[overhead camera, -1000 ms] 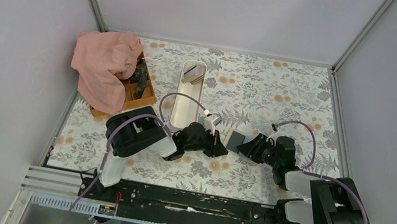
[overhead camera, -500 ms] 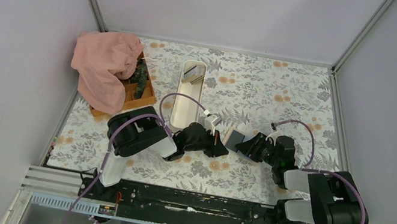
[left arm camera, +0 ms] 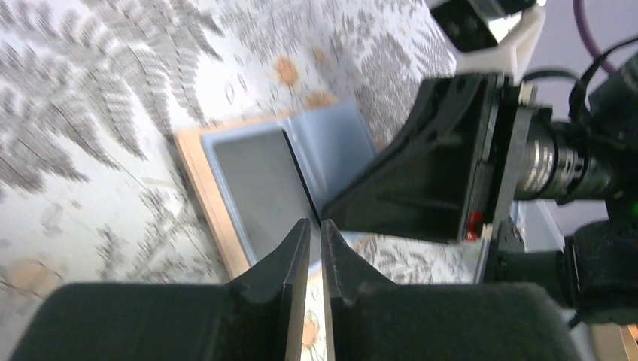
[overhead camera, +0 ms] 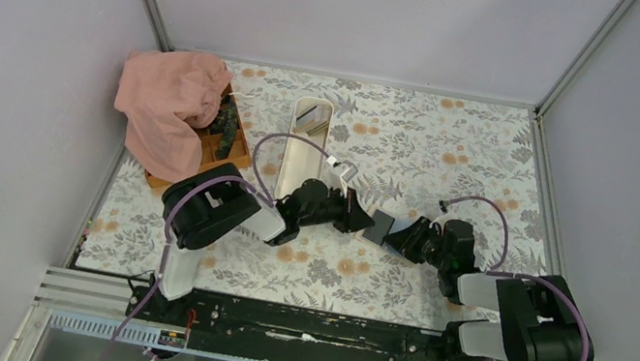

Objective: Take the credit cards out of the card holder

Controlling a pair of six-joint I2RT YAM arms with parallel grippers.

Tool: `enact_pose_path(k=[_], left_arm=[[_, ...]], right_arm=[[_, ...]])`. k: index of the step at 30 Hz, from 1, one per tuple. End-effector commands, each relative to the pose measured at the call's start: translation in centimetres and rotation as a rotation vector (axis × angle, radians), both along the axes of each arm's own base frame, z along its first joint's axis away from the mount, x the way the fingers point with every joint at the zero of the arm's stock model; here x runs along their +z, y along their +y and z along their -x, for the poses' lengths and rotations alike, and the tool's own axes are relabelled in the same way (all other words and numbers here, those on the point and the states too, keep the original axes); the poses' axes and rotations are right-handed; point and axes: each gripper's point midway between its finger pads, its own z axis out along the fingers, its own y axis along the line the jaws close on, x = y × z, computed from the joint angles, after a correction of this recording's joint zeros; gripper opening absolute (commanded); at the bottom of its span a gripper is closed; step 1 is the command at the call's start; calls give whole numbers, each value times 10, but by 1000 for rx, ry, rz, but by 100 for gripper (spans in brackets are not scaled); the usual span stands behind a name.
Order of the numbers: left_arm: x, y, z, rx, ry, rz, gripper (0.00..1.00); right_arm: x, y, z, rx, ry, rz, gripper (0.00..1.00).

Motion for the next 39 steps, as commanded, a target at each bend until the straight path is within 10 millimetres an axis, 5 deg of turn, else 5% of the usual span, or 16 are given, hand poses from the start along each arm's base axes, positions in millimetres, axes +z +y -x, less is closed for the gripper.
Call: enact_pose_path(k=[1, 6, 17, 26, 31, 39], left_arm=[[7, -1, -27, 40, -62, -13, 15], [-18, 0, -32, 49, -26, -78, 1], [-54, -10, -20, -14, 87, -97, 0], [-55, -5, -19, -7, 88, -117, 0], [-59, -6, -17, -16, 102, -112, 0], [-63, -3, -13, -15, 115, -118, 0]], right_arm=[[-1, -8, -4, -40, -5, 33, 24], [5, -9, -7, -51, -32, 25, 24], [22, -9, -11, -61, -108, 1, 24], [17, -30, -20, -170, -100, 80, 35], [12, -22, -20, -142, -70, 46, 44], [15, -4, -25, -96, -66, -63, 46]])
